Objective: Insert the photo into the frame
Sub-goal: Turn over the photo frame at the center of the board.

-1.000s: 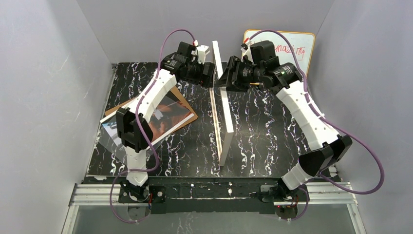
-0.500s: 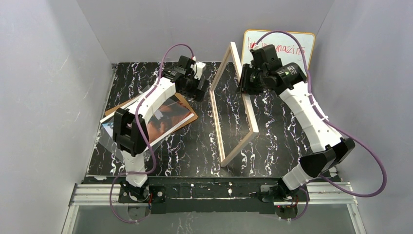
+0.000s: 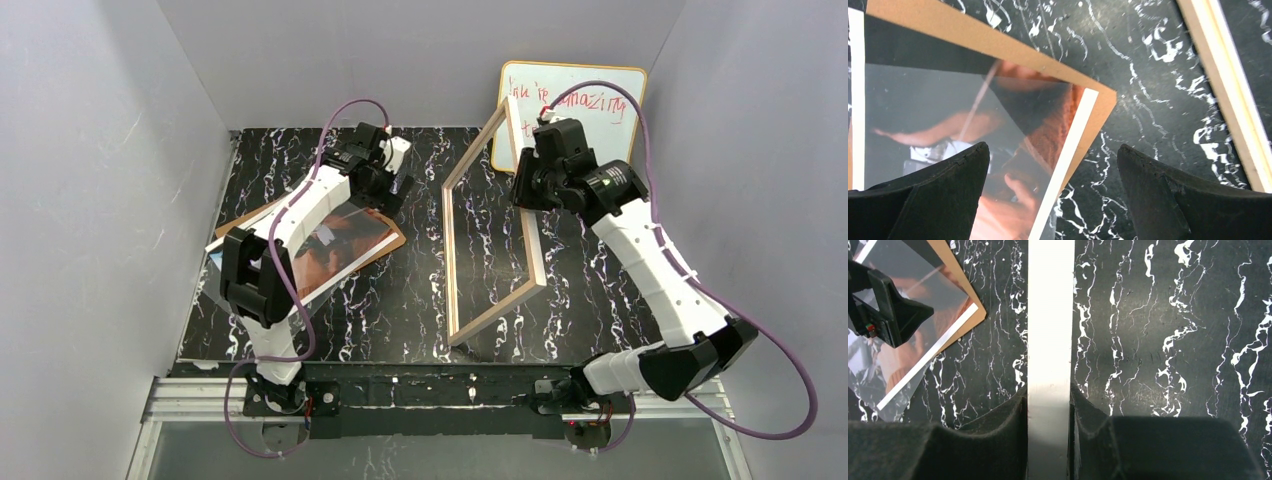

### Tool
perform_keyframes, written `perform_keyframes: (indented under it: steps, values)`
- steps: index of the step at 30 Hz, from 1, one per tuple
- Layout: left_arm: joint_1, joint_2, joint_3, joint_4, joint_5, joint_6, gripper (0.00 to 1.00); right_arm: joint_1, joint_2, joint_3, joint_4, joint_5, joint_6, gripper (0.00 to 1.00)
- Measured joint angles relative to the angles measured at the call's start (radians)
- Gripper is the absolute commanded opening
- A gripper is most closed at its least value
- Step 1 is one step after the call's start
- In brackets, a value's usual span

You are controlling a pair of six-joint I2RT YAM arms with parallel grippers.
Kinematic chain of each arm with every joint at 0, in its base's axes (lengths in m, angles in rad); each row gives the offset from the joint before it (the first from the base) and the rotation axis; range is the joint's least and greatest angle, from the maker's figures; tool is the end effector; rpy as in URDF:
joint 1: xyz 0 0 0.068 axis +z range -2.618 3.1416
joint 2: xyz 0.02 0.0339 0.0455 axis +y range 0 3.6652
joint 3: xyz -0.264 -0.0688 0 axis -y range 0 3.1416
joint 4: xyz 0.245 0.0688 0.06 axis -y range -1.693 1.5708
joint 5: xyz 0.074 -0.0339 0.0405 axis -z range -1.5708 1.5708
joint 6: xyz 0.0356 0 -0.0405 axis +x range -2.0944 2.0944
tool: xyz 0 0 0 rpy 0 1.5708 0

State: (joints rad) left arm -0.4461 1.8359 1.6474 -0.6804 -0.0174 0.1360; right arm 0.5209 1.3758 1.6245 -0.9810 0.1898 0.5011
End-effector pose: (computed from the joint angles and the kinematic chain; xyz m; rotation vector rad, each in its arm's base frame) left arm 0.3718 -0.1771 0.2976 0.6936 2.3425 -0.1171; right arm 0.2398 0.1298 0.4181 0.0749 2.3056 0.3110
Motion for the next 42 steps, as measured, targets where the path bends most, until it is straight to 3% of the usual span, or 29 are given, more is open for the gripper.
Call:
perform_keyframes:
  steps: [14,20,27,42]
  values:
    - [0.039,-0.013,-0.071,0.019,-0.036,0.016,0.98,-0.01,-0.059,-0.173,0.164,0.059,0.002,0.01]
    - [0.039,-0.013,-0.071,0.022,-0.039,0.008,0.98,-0.008,0.028,-0.177,0.111,0.089,0.014,0.01]
    - [0.039,-0.013,-0.071,0.029,-0.038,0.0,0.98,-0.008,0.025,-0.296,0.057,0.088,0.006,0.01]
    - [0.041,-0.016,-0.201,0.074,-0.095,0.068,0.98,-0.008,0.059,-0.472,0.143,0.113,-0.033,0.01]
